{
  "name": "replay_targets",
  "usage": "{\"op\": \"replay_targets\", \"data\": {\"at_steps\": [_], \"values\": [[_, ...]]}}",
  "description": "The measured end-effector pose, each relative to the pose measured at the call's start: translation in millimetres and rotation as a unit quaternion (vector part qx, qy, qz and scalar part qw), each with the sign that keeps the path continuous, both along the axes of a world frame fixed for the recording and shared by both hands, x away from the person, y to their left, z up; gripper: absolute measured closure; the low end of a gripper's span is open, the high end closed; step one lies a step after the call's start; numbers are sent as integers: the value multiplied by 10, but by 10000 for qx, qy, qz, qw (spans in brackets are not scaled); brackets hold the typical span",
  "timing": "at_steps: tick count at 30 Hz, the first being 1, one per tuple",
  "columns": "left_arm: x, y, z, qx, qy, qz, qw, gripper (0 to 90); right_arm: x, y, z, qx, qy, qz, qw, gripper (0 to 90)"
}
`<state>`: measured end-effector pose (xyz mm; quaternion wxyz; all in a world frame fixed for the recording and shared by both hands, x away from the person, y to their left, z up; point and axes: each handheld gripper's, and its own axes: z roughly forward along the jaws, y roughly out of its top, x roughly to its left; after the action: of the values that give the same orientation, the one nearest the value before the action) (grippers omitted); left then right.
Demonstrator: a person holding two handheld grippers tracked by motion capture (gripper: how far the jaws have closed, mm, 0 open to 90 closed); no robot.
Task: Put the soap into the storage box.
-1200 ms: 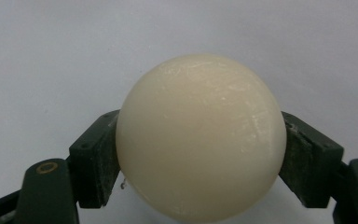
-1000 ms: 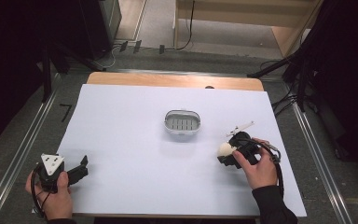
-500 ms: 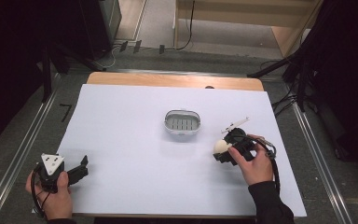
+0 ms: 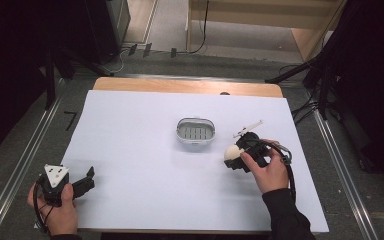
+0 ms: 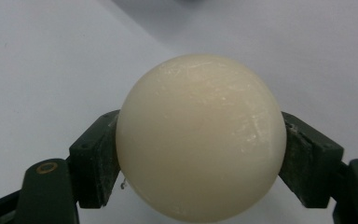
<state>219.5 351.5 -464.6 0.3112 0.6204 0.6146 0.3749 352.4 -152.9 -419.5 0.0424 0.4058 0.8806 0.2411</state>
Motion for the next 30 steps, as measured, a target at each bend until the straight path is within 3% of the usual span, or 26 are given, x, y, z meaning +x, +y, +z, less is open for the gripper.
{"op": "replay_targets", "data": {"at_steps": [30], "values": [[8, -3, -1, 15, 48, 5, 10000, 91, 131, 243, 150, 87, -27, 164, 9998, 241]]}}
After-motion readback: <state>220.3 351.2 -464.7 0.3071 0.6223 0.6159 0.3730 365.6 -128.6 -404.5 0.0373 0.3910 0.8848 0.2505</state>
